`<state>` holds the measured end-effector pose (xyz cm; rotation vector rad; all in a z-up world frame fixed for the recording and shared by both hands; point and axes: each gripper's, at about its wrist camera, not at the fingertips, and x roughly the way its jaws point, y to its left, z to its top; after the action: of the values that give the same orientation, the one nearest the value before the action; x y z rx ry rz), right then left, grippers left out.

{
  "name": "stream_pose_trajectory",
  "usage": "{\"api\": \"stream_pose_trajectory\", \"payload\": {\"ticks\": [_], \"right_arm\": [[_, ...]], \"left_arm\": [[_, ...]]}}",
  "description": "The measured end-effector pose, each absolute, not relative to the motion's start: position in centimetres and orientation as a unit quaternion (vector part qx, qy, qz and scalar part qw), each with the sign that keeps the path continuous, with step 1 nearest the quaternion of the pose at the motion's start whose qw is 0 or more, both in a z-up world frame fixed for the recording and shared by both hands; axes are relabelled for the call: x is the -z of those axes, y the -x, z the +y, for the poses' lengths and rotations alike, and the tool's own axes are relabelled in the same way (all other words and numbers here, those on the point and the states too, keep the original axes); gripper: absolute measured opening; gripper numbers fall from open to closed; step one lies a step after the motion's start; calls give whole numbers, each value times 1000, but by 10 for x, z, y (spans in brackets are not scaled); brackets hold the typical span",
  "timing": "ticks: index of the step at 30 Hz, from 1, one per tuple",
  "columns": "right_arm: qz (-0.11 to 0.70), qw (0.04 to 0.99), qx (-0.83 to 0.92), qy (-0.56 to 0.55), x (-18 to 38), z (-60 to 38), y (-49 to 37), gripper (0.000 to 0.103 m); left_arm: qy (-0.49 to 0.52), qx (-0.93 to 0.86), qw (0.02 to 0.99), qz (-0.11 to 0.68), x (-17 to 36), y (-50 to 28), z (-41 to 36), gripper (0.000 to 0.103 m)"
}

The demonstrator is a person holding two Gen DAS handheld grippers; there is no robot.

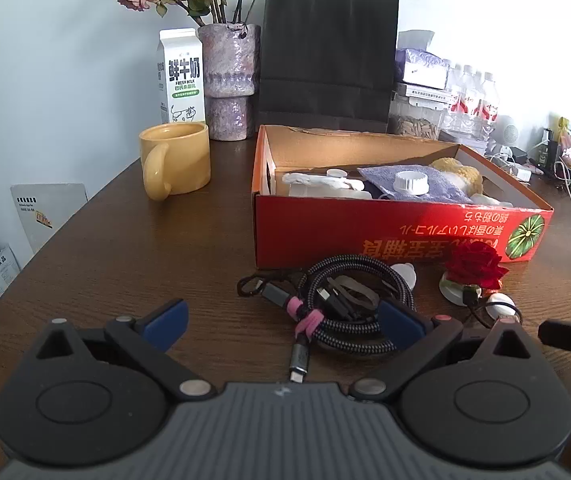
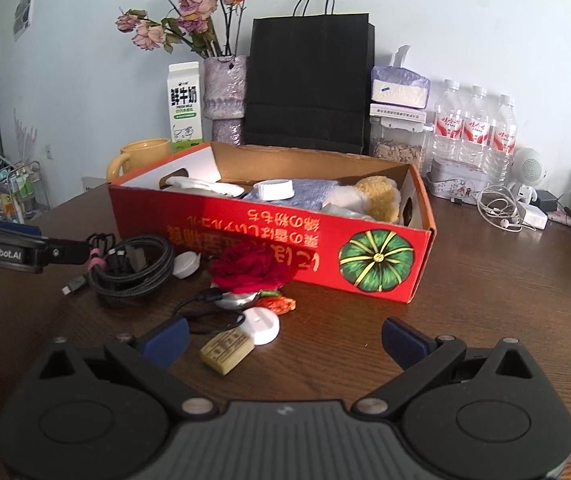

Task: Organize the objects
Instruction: 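Move both tools back toward the black cable and cream box on the table, then grasp the small cream printed box with the right tool while the left tool grasps the black braided cable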

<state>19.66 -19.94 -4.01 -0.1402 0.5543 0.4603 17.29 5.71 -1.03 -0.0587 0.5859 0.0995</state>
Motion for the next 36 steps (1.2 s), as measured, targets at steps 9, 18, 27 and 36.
{"api": "stream_pose_trajectory", "payload": {"ticks": [9, 18, 27, 36], "right_arm": [[304, 910, -265, 95, 54, -175, -197, 88], [315, 909, -260, 83, 59, -168, -211, 39], [305, 909, -272, 76, 60, -171, -206, 32], [287, 918, -264, 70, 56, -182, -198, 32]], "left_arm": [[30, -49, 954, 294, 12, -167, 56, 103], [32, -48, 953, 296, 14, -169, 58, 103], [33, -46, 951, 304, 16, -171, 55, 103], [32, -35, 944, 325, 19, -181, 46, 103]]}}
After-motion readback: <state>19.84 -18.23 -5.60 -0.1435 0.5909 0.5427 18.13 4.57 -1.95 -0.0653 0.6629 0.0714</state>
